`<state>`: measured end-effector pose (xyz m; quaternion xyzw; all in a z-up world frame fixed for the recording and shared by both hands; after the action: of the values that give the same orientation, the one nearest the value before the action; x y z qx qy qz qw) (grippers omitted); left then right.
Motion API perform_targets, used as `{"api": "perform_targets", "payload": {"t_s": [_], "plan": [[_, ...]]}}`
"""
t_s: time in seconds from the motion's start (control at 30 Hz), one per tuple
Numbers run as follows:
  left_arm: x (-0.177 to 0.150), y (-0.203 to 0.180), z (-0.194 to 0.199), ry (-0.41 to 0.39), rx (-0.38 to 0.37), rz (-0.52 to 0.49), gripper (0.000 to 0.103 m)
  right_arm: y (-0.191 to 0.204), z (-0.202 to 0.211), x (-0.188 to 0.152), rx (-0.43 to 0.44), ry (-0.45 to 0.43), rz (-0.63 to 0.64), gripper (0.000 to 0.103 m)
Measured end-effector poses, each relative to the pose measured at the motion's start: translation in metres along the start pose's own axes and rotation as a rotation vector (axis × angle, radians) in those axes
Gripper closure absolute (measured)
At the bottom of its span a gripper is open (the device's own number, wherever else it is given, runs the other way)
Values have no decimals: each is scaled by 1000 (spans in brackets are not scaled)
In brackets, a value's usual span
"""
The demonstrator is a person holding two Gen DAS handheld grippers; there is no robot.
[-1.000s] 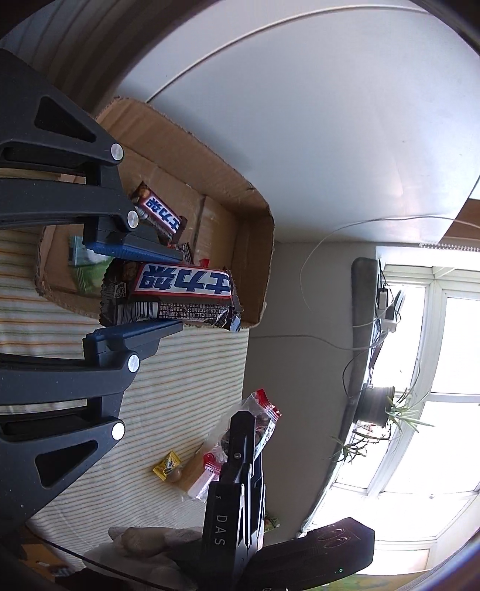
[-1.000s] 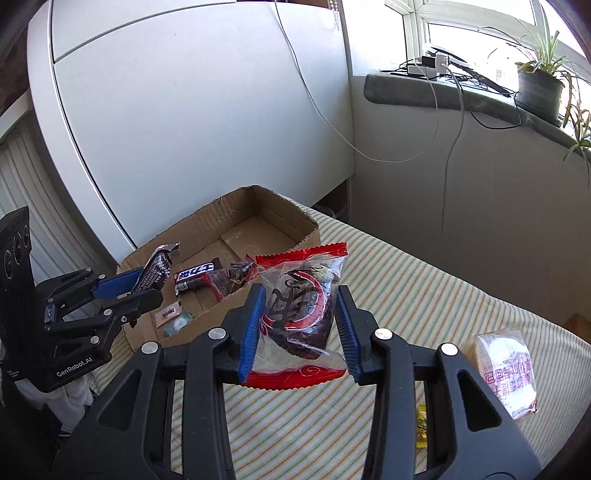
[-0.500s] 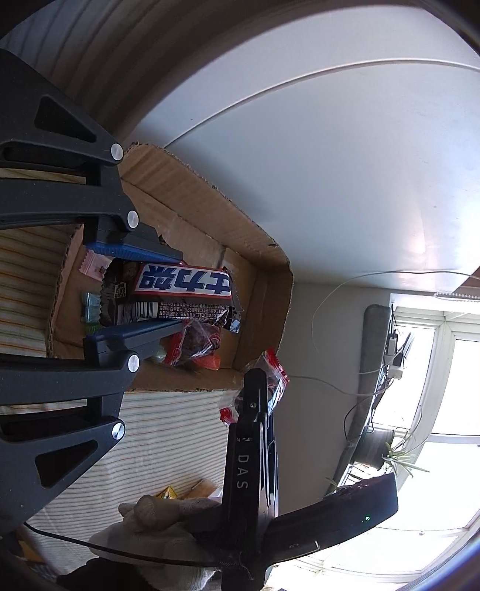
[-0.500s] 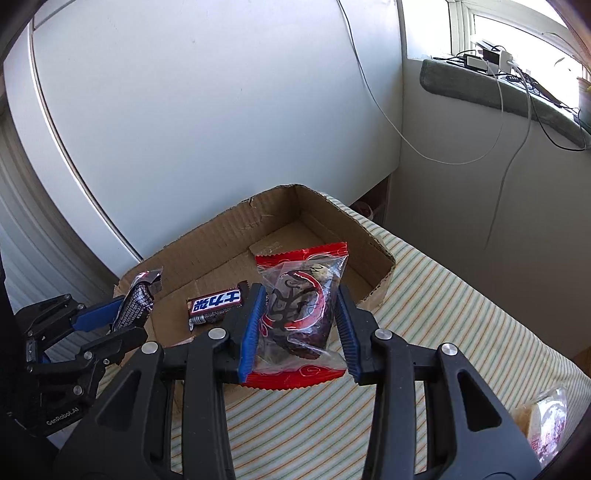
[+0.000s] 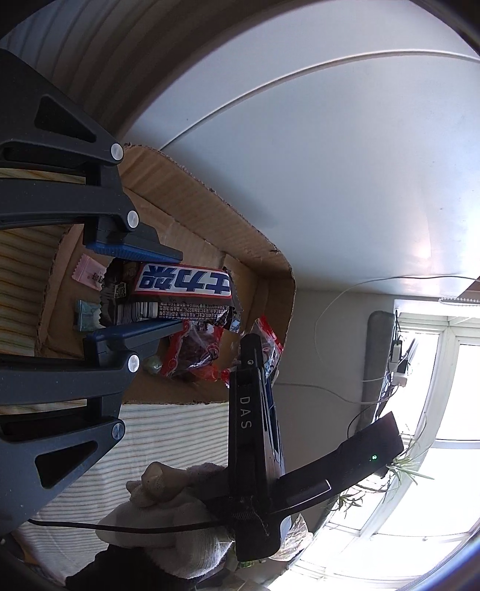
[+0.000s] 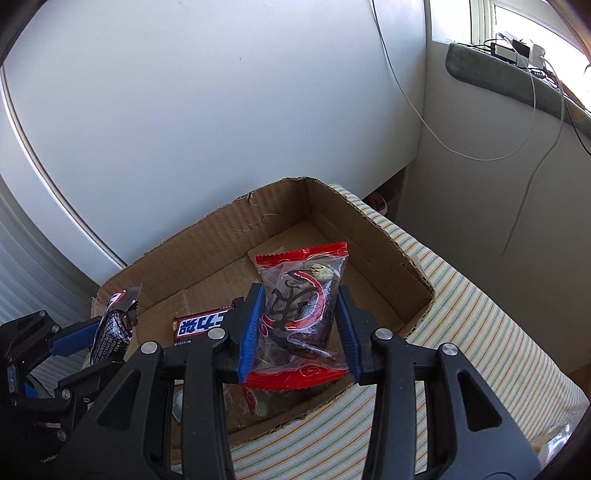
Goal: Organize snacks
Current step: 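Carry the bar and bag over the cardboard box and open both tools, then withdraw both open tools from the box toward the bread loaf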
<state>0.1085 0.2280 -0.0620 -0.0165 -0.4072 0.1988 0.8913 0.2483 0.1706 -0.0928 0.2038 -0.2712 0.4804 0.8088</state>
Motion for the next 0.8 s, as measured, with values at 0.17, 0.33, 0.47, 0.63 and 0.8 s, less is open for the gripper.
{"api": "perform_targets", "payload": {"t_s": [0.17,0.33,0.47,0.63,0.8], "plan": [[0,-1,1,-3,4,-2,74,0,-3,-1,1,9,5,62],[2,-1,3,-7,12,-3,74,-1,0,1,-6,-8,2,47],[3,-1,4,-12,19,0,74,1,7,1,-10,-19,11,38],[1,-6,10,-22,29,-4,73,-3,22,-3,-22,-39,4,28],[-4,-19,19,-37,39,-17,63,-10,45,-13,-45,-60,-4,26]]}}
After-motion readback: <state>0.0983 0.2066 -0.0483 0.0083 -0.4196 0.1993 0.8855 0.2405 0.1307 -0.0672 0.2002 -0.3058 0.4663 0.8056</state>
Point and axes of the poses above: each gripper's, at about its wrist camera, not at the fingertips, and z roughly against the way its jaws point, y to its left, x to its top, the point moved 4 cm from there along -z, roughly the way its jaws point, and after that the axes turned 10 degrees about z, right-handed, at the moved point
